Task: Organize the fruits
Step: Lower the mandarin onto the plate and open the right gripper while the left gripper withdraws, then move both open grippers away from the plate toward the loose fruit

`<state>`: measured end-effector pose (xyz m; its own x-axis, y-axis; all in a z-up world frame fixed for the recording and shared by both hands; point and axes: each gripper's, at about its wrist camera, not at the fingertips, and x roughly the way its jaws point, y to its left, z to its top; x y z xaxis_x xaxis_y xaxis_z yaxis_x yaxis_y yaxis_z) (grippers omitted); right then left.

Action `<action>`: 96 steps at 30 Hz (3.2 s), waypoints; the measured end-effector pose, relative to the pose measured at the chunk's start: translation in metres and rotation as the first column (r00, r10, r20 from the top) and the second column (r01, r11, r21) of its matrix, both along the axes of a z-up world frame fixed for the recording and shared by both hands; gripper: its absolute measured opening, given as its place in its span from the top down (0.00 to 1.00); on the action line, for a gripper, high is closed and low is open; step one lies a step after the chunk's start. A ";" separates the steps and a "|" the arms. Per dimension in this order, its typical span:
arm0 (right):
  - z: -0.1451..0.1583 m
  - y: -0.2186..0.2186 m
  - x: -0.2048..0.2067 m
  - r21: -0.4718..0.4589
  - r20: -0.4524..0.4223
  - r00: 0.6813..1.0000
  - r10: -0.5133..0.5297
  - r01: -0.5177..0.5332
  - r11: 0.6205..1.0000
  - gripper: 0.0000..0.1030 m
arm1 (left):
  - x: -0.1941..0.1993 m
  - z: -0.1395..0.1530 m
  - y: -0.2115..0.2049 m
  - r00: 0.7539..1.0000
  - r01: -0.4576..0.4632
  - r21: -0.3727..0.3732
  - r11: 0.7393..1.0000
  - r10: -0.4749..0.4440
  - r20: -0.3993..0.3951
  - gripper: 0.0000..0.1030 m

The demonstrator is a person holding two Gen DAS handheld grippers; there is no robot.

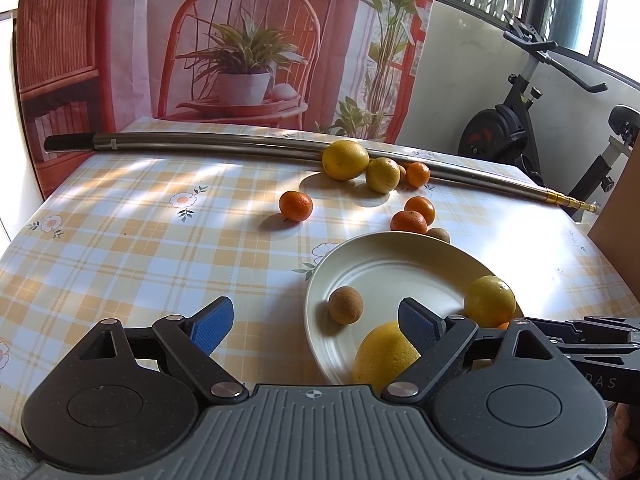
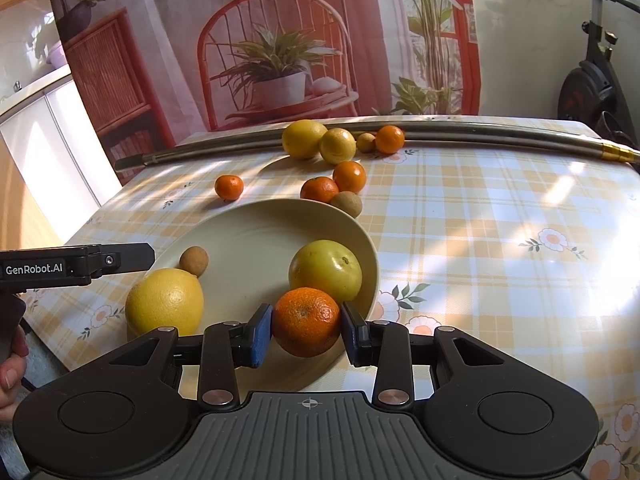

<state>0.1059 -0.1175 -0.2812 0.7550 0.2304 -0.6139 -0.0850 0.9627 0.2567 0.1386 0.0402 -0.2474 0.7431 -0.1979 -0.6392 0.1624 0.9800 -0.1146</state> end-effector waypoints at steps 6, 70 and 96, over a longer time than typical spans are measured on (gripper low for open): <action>0.000 0.000 0.000 0.000 0.001 1.000 -0.002 0.002 1.000 0.67 | 0.001 0.000 0.000 1.000 -0.001 0.006 1.000 0.002 -0.002 0.11; 0.045 -0.066 0.094 0.021 0.050 0.997 -0.064 0.063 0.998 0.00 | 0.117 0.039 -0.004 0.997 -0.008 0.255 0.967 -0.011 0.071 0.06; 0.039 -0.070 0.109 0.015 0.009 1.000 -0.008 0.008 1.000 0.05 | 0.151 -0.004 -0.008 0.994 0.107 0.143 0.984 -0.103 -0.032 0.09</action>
